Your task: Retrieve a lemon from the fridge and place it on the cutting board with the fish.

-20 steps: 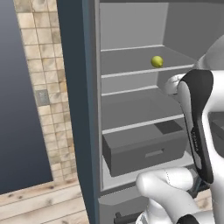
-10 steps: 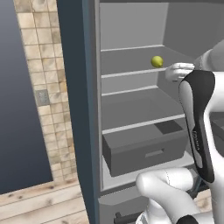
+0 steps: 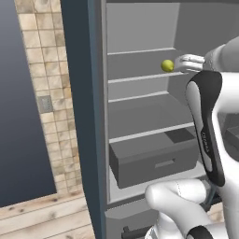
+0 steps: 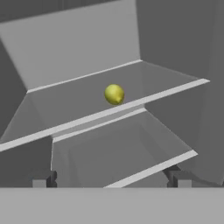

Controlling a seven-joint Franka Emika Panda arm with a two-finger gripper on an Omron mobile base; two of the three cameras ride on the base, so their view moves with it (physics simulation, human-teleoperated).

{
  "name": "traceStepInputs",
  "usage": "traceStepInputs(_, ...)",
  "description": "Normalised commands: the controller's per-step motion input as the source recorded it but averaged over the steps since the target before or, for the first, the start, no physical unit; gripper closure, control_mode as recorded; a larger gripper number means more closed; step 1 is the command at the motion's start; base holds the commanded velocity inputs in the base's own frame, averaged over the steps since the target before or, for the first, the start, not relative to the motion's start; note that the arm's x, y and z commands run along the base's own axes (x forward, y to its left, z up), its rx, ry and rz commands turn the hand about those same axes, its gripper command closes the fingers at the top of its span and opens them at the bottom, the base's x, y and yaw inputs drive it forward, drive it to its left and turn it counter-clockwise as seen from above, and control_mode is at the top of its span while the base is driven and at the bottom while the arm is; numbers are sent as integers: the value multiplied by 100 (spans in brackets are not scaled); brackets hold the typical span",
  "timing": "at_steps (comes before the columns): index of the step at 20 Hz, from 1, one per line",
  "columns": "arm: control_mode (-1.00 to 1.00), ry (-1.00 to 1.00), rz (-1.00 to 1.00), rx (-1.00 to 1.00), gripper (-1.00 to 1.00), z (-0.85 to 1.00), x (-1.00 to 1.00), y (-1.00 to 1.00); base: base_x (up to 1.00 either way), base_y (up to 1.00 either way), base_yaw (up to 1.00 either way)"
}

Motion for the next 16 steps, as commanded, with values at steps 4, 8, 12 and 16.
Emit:
traceStepInputs(4,-100,1,0,0,-100,0,15,-9,0,0,0)
traceStepInputs(8,-100,0,0,0,-100,-12,39,-20,0,0,0)
traceStepInputs(12,-100,1,0,0,-100,-1,48,-18,0,0,0)
traceStepInputs(16,-100,8,0,-4,-100,-1,56,-2,0,0,0)
